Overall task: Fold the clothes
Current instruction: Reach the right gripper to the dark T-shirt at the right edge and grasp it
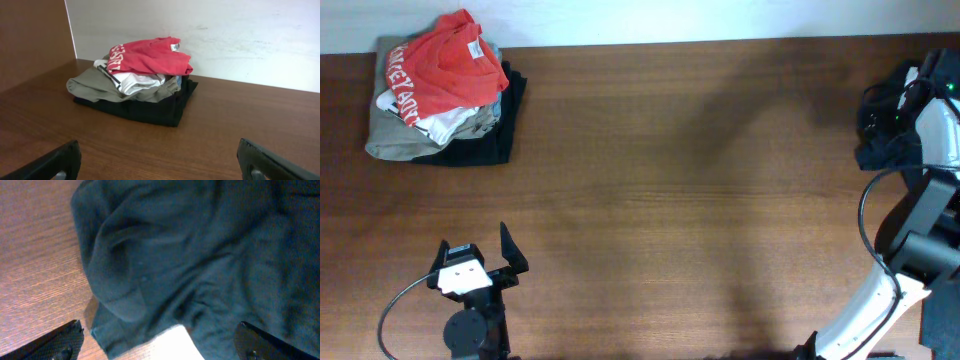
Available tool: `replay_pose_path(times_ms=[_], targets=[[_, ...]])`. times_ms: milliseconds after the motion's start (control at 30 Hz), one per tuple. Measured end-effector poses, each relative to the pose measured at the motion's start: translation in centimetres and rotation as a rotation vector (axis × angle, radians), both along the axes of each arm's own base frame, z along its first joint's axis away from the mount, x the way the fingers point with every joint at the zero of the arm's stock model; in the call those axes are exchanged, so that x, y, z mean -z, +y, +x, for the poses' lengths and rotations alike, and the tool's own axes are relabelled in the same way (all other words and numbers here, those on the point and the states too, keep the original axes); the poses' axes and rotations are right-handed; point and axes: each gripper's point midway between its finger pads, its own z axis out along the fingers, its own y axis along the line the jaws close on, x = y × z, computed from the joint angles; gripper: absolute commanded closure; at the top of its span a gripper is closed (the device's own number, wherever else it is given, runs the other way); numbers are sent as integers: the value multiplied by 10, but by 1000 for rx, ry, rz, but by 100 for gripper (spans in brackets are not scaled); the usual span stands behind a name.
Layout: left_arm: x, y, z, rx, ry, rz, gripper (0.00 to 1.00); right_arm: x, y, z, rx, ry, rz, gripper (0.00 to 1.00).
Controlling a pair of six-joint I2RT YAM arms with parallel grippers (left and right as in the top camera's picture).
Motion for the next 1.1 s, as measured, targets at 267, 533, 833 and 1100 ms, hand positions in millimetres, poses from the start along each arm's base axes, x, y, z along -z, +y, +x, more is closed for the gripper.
replay_pose_path(times_ms=[267, 533, 833, 1100], targets=[[0, 0, 0, 0, 0, 0, 1, 46, 7, 9, -88, 36, 57, 22], [0, 0, 0, 0, 0, 0, 1, 45, 6, 14, -105, 17, 53, 38], [0, 0, 0, 0, 0, 0, 1, 53, 6, 17, -112, 14, 57, 59], [0, 0, 0, 0, 0, 0, 1, 54, 6, 17, -109, 16, 60, 73]])
